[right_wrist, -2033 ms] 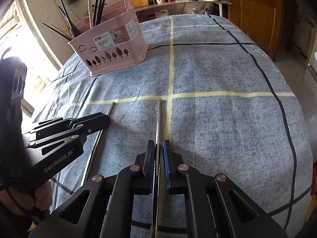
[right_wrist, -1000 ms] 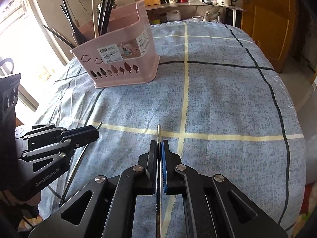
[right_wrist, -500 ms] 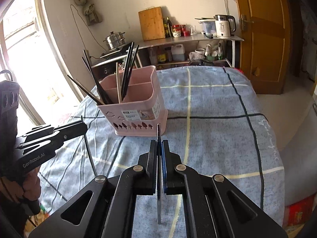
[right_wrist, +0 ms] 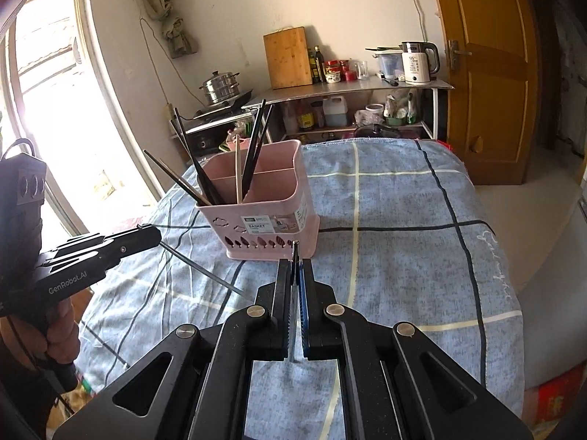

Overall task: Organize utensils
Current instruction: 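Lift the metal chopsticks with both tools and carry them over the basket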

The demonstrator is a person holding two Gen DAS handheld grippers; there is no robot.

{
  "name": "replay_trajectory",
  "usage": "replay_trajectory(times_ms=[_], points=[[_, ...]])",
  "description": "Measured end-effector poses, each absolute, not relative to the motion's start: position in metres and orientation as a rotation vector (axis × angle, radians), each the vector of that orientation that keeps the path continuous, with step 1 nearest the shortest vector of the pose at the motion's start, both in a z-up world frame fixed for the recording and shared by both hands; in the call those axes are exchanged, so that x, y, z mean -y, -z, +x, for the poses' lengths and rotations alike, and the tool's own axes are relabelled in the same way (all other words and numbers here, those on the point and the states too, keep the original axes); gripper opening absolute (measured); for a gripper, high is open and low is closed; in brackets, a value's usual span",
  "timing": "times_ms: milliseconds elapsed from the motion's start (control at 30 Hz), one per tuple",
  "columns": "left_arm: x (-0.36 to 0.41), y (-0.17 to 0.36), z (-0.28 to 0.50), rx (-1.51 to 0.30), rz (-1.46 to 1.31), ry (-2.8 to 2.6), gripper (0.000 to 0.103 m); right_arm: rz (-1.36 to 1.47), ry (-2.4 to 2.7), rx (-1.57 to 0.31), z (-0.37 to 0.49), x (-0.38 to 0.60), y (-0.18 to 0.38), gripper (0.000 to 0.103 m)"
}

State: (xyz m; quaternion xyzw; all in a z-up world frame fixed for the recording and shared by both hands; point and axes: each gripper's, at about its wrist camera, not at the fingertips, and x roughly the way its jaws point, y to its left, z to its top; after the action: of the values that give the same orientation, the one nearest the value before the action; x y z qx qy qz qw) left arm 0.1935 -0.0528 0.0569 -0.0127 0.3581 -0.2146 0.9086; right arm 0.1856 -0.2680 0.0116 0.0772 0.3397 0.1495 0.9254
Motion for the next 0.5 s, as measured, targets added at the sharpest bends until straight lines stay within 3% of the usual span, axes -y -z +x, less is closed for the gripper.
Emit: replay_trajectory(times_ms=[500], points=[[0.031, -0.084, 0.193, -0.725, -0.072, 0.441, 0.003, 0.175, -0.323, -0.63, 0.189, 0.262, -0.041, 0.004]])
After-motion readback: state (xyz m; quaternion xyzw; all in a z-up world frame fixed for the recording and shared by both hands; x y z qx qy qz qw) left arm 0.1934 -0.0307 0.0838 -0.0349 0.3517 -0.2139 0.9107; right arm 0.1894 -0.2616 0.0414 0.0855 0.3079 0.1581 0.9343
